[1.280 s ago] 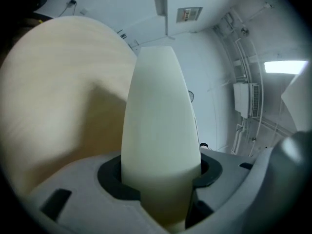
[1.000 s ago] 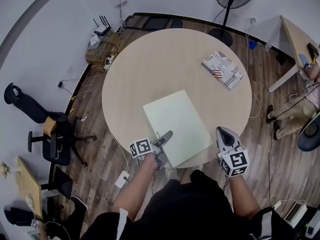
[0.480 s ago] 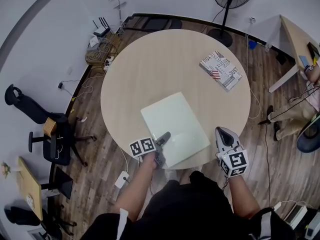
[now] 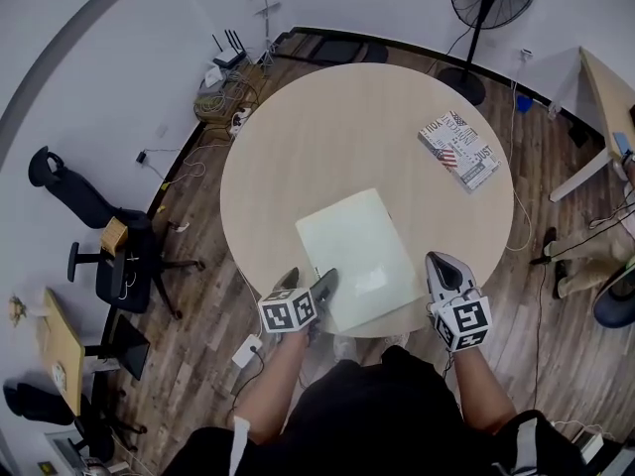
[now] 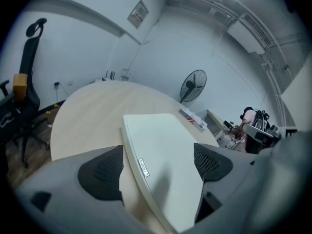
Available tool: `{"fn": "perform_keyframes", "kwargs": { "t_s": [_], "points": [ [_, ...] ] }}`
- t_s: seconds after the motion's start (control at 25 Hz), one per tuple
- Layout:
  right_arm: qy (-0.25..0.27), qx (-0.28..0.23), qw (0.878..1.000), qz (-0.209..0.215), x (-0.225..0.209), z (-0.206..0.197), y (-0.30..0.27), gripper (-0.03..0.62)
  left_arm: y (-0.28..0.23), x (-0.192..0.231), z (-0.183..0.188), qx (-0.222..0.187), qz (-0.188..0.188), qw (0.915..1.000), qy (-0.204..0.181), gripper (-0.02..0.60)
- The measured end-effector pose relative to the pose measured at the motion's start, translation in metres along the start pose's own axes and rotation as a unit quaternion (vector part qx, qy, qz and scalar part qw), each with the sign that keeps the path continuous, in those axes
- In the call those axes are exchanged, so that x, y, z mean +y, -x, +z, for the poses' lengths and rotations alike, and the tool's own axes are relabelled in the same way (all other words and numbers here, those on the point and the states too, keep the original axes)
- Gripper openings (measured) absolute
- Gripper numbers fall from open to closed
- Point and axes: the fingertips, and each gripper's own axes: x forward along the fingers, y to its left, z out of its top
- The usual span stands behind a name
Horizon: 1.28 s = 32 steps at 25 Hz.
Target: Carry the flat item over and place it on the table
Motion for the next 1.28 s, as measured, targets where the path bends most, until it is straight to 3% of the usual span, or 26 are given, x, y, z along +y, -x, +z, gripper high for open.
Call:
{"fn": "perform_keyframes", "kwargs": {
  "t_s": [0.24, 0.36, 0.52, 0.56, 0.68, 0.76, 0.8, 0.96, 1.08, 1.28],
  "points": [
    [0.009, -0.012, 1.000, 0.027, 0.012, 0.014, -0.010, -0.002, 0.037, -0.022, 0.032, -0.063, 0.023, 0.9920, -0.107, 0.420],
    [0.014, -0.022, 0.999, 0.039, 0.017, 0.024, -0.014, -0.002, 0.056, -0.029, 0.048, -0.101, 0.034, 0.9861, -0.128, 0.420],
    [0.022, -0.042, 0.997, 0.054, 0.026, 0.046, -0.016, -0.002, 0.091, -0.034, 0.075, -0.197, 0.059, 0.9704, -0.126, 0.415],
    [0.025, -0.049, 0.997, 0.057, 0.029, 0.053, -0.015, -0.002, 0.101, -0.034, 0.081, -0.219, 0.065, 0.9656, -0.124, 0.397],
    [0.034, -0.070, 0.995, 0.068, 0.040, 0.074, -0.015, -0.002, 0.126, -0.033, 0.092, -0.267, 0.086, 0.9525, -0.119, 0.210],
    [0.037, -0.084, 0.993, 0.074, 0.045, 0.088, -0.015, -0.002, 0.134, -0.035, 0.097, -0.283, 0.087, 0.9471, -0.124, 0.047],
    [0.037, -0.091, 0.992, 0.076, 0.047, 0.093, -0.015, -0.002, 0.136, -0.038, 0.097, -0.286, 0.082, 0.9458, -0.130, 0.009],
    [0.034, -0.102, 0.991, 0.074, 0.051, 0.107, -0.018, -0.002, 0.140, -0.054, 0.100, -0.292, 0.056, 0.9422, -0.154, 0.006],
    [0.070, -0.084, 0.992, 0.067, 0.059, 0.108, -0.024, -0.003, 0.141, -0.060, 0.103, -0.296, 0.050, 0.9390, -0.167, 0.006],
    [0.083, -0.070, 0.992, 0.061, 0.063, 0.107, -0.026, -0.003, 0.143, -0.059, 0.104, -0.301, 0.032, 0.9408, -0.154, 0.006]
  ]
}}
